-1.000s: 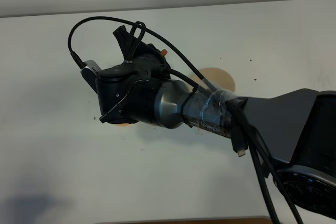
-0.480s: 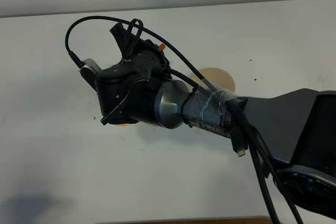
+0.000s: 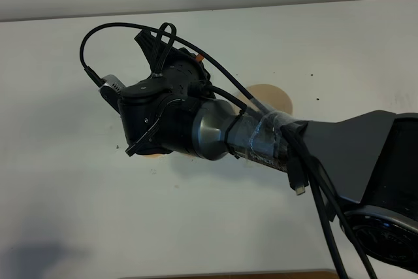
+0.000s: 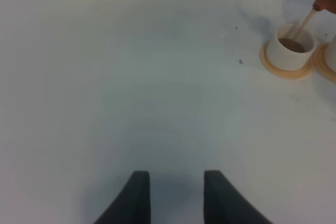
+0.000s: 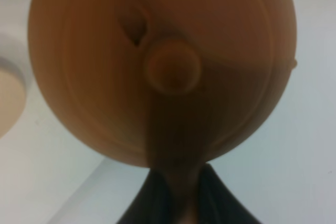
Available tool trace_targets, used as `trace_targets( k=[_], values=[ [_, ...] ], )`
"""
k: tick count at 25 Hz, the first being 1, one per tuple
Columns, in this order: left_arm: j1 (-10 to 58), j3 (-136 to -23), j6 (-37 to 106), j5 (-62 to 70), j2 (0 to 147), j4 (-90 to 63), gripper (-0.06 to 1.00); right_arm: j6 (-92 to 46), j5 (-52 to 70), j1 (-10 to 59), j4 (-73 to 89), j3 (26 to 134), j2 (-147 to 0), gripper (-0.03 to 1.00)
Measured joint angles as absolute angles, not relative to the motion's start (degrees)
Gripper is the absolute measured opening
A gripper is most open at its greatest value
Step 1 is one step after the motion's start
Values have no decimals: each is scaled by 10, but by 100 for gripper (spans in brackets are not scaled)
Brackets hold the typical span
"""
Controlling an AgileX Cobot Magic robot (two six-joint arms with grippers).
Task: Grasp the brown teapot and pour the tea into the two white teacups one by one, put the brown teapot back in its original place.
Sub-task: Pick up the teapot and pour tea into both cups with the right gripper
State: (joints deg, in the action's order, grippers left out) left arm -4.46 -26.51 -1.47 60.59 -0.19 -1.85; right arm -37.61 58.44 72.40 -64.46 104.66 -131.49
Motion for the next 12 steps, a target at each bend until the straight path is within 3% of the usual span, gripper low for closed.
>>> trace_targets(
  k=[12],
  values=[
    [-45,-265,-15,606,-2,-19,29,-406,575,724,-646,1047,-1315,13]
  ],
)
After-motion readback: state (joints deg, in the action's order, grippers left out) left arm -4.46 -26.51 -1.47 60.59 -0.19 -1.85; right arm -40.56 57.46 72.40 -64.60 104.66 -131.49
